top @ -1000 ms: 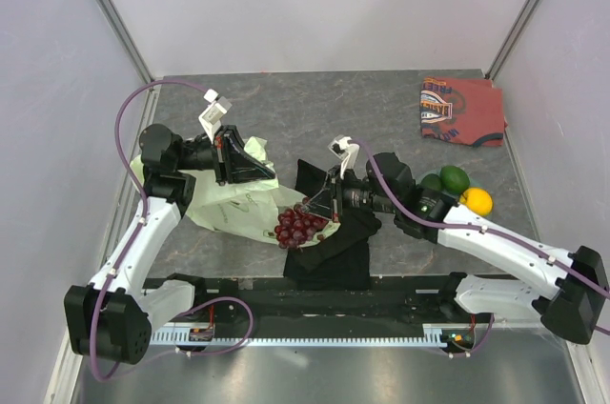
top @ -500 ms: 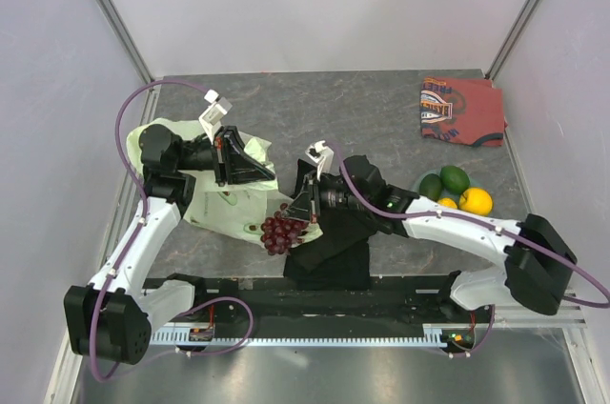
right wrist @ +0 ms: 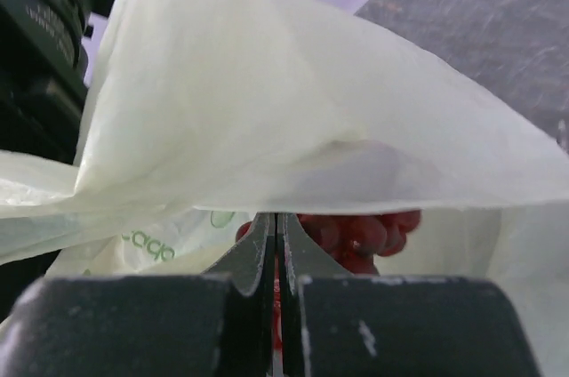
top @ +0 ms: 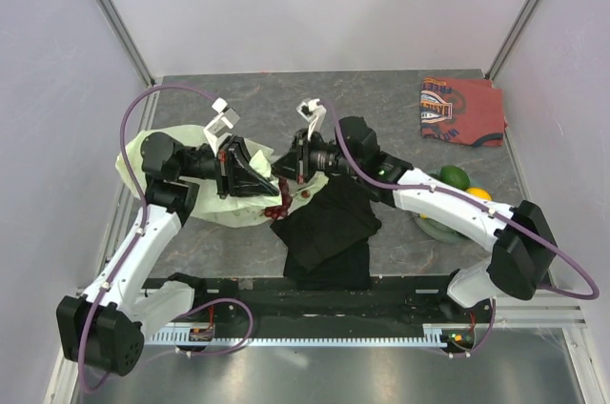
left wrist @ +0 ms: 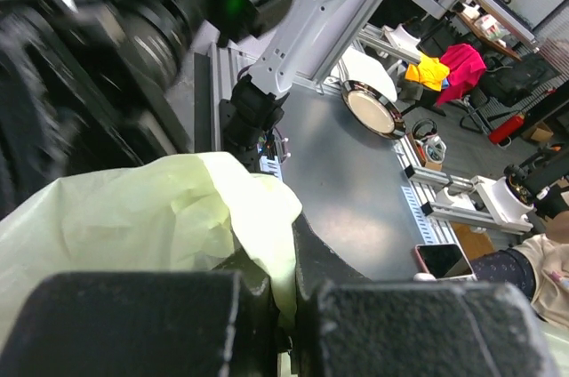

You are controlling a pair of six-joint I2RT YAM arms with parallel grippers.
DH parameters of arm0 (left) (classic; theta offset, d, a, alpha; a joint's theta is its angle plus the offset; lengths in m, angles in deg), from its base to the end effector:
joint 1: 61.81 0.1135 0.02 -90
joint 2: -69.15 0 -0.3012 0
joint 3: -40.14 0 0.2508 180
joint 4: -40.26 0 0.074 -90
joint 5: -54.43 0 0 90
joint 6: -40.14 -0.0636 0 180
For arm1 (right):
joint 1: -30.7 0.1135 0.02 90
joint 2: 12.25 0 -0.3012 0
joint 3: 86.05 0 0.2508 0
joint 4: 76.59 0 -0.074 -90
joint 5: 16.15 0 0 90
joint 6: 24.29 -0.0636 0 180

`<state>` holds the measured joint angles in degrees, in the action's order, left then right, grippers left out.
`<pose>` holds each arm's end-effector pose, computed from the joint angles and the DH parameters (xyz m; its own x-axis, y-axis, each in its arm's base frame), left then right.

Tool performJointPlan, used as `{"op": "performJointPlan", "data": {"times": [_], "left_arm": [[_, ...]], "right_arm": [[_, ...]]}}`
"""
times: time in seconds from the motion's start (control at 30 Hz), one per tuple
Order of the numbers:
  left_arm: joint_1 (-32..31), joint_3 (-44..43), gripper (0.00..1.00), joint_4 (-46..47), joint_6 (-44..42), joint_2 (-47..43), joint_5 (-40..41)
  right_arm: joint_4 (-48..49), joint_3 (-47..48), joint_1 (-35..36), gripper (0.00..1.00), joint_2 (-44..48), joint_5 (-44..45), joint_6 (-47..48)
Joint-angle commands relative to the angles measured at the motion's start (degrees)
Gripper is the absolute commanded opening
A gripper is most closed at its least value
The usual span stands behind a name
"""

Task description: Place the fruits into the plastic bag

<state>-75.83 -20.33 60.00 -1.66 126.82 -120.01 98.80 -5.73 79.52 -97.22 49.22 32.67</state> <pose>0.1627 -0.1059 0.4110 -0.4345 0.0340 -0.9000 0.8874 -0.1550 -0.4342 0.2261 0.2987 0.3720 -0.6095 0.0560 -0.7908 -0.7428 0.3082 0.5943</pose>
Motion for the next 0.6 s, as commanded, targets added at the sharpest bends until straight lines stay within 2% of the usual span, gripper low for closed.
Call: {"op": "performJointPlan", "data": {"times": [0.0,0.13,0.33,0.47,0.57], "left_arm": [[-1.4,-0.1,0.02,1.8,-1.3,-1.4,-6.4],[-2.6,0.0,0.02,1.7,-1.4,-1.3,-7.2],[-4.7,-0.1,0.02,1.4,-1.4,0.5,-7.1],[-5.7,0.1,0.02,1.3,-1.8,1.0,-6.6],[-5.7,0.1,0.02,0.8,-2.7,1.4,-5.3]], "right_arm": [[3.2,4.2,-3.2,0.00,-0.4,-4.6,1.8],[7.6,4.9,-6.1,0.00,-2.0,-8.5,-1.9],[14.0,6.2,-6.2,0.00,-5.8,-10.0,-7.5],[22.7,4.9,-6.1,0.00,-7.8,-11.1,-13.4],[23.9,4.7,-4.8,0.00,-9.0,-10.7,-15.1]]}}
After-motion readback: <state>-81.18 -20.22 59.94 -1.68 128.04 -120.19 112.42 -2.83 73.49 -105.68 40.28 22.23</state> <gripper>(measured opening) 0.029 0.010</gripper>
